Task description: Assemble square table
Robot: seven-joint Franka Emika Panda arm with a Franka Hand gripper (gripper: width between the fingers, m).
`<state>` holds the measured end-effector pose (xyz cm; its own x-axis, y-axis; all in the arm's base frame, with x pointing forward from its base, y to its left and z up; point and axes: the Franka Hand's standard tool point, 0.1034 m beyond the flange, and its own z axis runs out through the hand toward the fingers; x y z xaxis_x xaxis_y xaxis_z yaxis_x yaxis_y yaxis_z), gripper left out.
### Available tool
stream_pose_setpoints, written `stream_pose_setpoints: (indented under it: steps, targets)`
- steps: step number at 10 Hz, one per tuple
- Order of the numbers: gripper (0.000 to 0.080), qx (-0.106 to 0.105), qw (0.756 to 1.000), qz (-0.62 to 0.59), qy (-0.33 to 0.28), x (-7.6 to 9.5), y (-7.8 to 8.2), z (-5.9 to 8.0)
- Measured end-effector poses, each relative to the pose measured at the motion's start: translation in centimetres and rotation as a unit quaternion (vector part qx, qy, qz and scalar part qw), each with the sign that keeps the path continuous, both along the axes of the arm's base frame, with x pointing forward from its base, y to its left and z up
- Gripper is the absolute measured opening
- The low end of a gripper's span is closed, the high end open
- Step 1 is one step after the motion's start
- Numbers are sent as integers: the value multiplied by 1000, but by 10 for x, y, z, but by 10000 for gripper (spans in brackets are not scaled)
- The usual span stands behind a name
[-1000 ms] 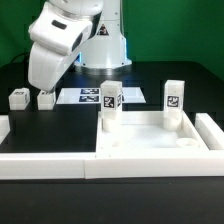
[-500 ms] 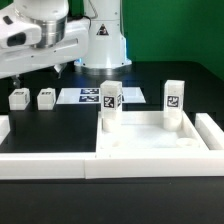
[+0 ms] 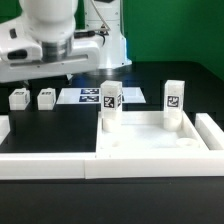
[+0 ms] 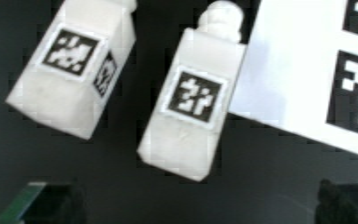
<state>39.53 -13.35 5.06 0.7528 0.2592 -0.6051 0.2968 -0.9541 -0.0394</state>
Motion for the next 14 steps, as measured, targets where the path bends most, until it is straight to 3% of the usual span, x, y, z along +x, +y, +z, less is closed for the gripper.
stream_pose_setpoints:
  steps: [2,3,5,7,9,10,11,12,14]
  targets:
    - [649,-37,996,-35,73,-12,3,-5]
    - [649,-49,990,-55,122,-18,6,-2]
    - [649,-58,980,-46,186,-15,10,-9]
    - [649,-52,981,-40,181,-13,9,-11]
    - [649,-59,984,-52,161,-16,-2,-8]
    - [649,-64,987,-67,129,-27,-12,-1]
    - [649,-56,987,-67,133,-39,-19,0]
    - [649,-50,987,-62,138,-39,-25,-4]
    - [649,-48,988,-52,137,-36,-20,-4]
